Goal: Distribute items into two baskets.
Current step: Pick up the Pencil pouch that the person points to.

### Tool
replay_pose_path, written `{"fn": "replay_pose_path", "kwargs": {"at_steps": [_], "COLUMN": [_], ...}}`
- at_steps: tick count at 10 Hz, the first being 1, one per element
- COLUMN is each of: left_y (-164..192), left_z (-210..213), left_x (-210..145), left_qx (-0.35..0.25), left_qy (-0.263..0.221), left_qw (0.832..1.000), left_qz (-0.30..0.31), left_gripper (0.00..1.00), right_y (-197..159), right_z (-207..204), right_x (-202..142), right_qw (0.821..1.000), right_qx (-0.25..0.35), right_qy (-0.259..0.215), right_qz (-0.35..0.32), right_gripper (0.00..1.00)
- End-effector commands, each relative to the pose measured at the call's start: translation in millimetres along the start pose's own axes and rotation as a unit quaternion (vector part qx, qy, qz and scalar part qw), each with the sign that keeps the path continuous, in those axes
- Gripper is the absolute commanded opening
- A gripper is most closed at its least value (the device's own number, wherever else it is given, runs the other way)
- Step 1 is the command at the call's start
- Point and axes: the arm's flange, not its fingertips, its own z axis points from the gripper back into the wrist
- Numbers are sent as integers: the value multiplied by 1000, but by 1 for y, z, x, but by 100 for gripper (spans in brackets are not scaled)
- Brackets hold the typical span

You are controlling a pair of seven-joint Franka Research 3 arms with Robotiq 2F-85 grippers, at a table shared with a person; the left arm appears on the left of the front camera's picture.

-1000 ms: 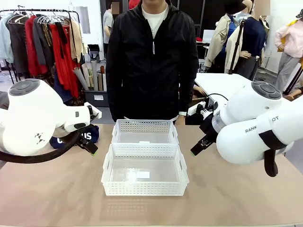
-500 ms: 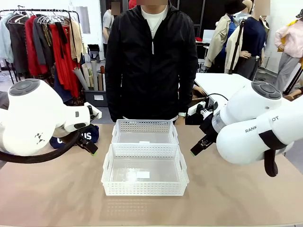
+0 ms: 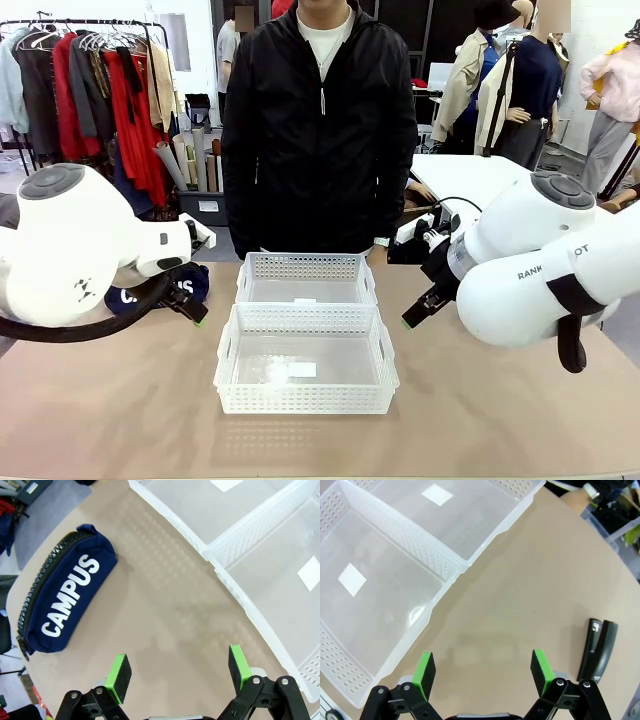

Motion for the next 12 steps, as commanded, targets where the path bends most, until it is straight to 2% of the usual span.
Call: {"fn": "replay_pose_path", "kwargs": {"at_steps": [1, 3, 6, 8, 9, 12], "left_y": [7, 32, 85, 112, 129, 164], "left_z": [18, 38, 75, 94, 111, 154], "left_x": [15, 28, 43, 45, 38, 6], "left_qx": [-26, -69, -122, -160, -203, -239], "left_qy": [1, 8, 2, 15, 10, -27], "left_qw": [1000, 998, 991, 985, 978, 969], "left_qz": [-4, 4, 49, 56, 54, 61], "left_gripper": [100, 100, 100, 100, 100, 100], "right_y": [-8, -29, -71, -104, -118, -166], "right_z": [15, 27, 46, 52, 65, 118], "right_x": [20, 42, 74, 86, 88, 82], "right_qw": [1000, 998, 995, 988, 985, 971], "right_qx": [23, 40, 59, 106, 124, 174], "right_qy": [-2, 10, 17, 43, 39, -3], "right_qz": [-20, -50, -80, -103, -116, -165], "right_gripper": [100, 100, 100, 100, 100, 100]}}
